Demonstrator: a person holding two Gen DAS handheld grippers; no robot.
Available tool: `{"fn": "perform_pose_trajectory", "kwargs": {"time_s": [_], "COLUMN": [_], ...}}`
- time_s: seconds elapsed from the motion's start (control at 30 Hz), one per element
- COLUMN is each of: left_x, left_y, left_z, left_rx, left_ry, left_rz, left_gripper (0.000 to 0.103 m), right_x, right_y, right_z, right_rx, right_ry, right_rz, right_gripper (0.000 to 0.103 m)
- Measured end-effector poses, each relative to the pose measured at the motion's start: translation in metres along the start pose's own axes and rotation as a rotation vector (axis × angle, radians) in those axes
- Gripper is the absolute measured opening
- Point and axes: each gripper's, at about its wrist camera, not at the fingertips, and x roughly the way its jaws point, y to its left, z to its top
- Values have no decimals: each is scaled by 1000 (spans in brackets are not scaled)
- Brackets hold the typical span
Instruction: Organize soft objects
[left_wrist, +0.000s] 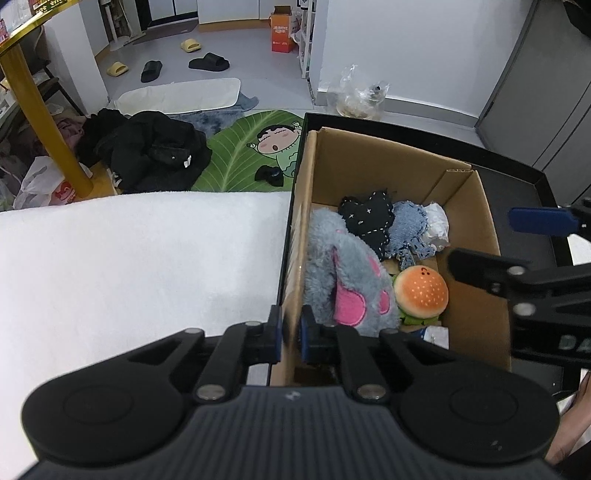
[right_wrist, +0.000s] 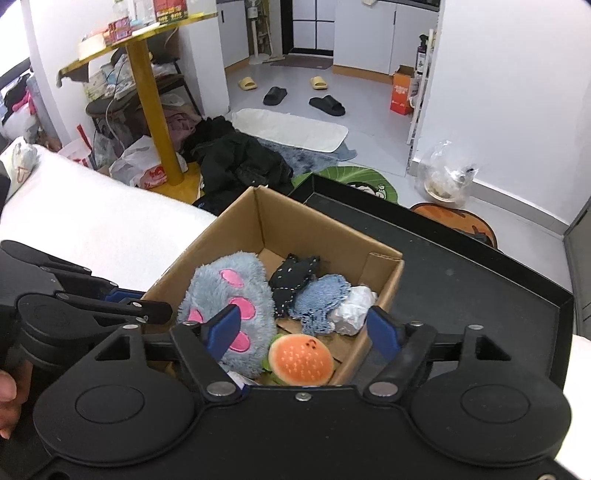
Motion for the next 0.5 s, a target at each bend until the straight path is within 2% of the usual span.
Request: {"fn": "perform_pose_trajectory", "kwargs": {"time_s": [0.27,0.5], "left_x": [-3,-19], "left_y": [-4,-2], "left_z": [3,7], "left_rx": [20,-22], "left_ry": [17,29], "left_rz": [29,35], "left_gripper": [12,16], "right_x": [-27,-47], "right_y": [-25,-48], "right_z": [-7,-16], "right_rx": [86,182], "right_ry": [-56,-90], "right_rz": [-7,-28], "right_gripper": [83,96]}}
